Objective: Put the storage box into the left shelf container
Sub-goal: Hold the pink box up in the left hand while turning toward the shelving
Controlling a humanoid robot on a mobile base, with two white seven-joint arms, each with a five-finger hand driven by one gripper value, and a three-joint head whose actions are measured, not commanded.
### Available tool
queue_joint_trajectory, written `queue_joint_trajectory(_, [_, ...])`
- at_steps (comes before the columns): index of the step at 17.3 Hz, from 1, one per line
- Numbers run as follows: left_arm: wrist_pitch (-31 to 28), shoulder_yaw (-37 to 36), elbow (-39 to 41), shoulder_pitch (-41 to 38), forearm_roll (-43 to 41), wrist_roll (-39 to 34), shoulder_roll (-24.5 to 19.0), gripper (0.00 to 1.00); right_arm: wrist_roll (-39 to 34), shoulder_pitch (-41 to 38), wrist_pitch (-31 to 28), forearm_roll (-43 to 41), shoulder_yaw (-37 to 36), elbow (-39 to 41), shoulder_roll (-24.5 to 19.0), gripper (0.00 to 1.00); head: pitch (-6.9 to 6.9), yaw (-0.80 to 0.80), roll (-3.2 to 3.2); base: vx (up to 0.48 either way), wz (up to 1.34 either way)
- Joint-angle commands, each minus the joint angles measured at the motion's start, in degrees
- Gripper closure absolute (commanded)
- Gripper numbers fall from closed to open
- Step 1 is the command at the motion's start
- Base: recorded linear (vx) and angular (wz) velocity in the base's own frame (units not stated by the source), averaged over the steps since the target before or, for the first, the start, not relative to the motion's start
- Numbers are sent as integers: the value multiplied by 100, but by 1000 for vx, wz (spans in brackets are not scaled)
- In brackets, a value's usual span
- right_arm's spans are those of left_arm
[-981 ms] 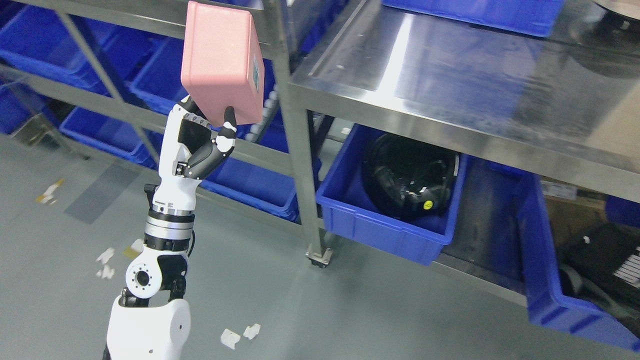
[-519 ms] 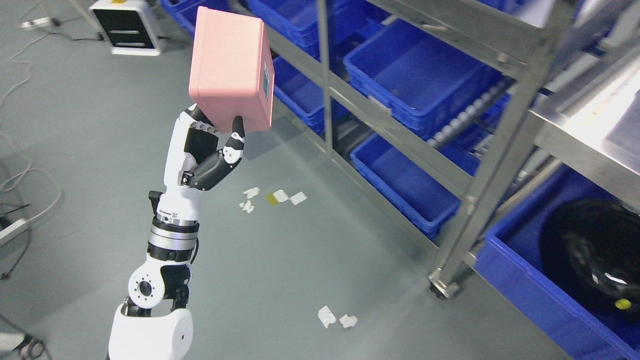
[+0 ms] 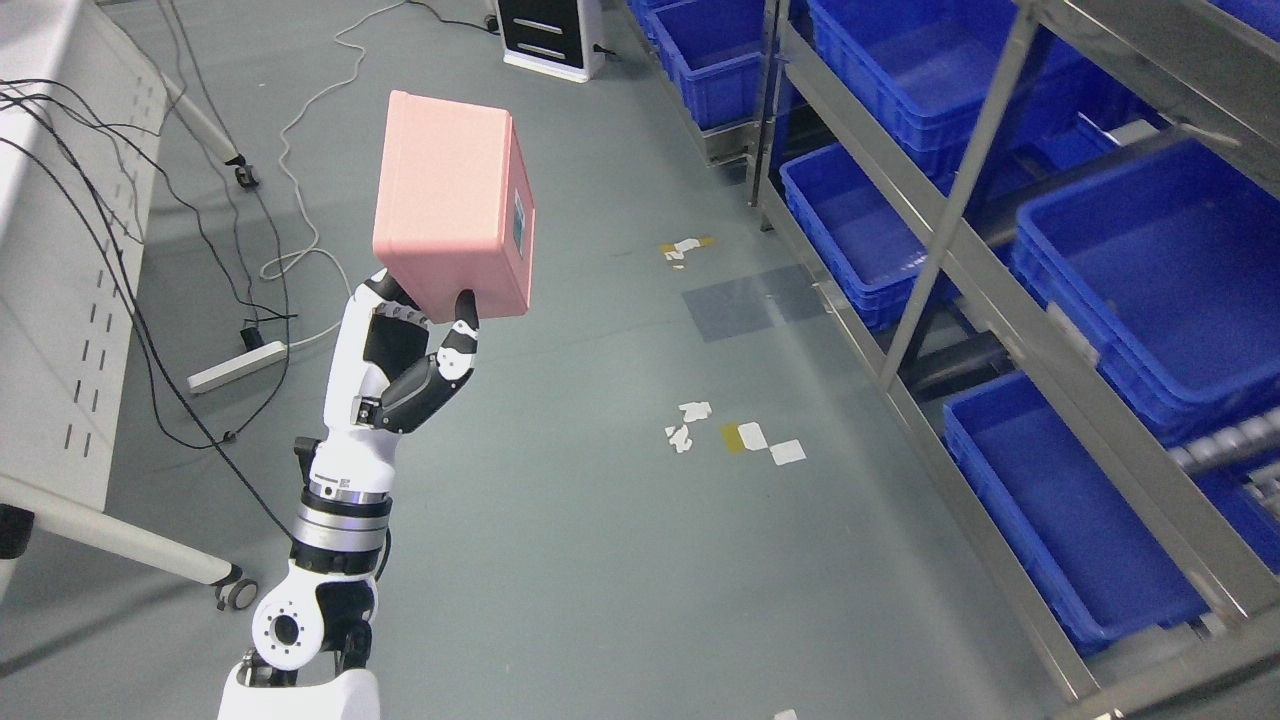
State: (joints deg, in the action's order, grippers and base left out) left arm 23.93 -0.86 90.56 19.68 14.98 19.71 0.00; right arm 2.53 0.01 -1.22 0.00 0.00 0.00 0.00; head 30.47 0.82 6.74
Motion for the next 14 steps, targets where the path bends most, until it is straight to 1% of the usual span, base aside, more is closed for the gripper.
queue_joint_trajectory(1, [50,305,49,-325,14,-2,-100,100,2,-1,-1,0,-26,100,100,0,0,0,0,357,391])
queue_joint_trajectory(11, [50,279,40,-430,14,16,-100,99,2,-1,-1,0,-26,100,100,0,1,0,0,371,275])
queue_joint_trajectory(14, [68,270,40,-518,14,68,-100,99,2,-1,-1,0,-26,100,100,0,0,0,0,444,241])
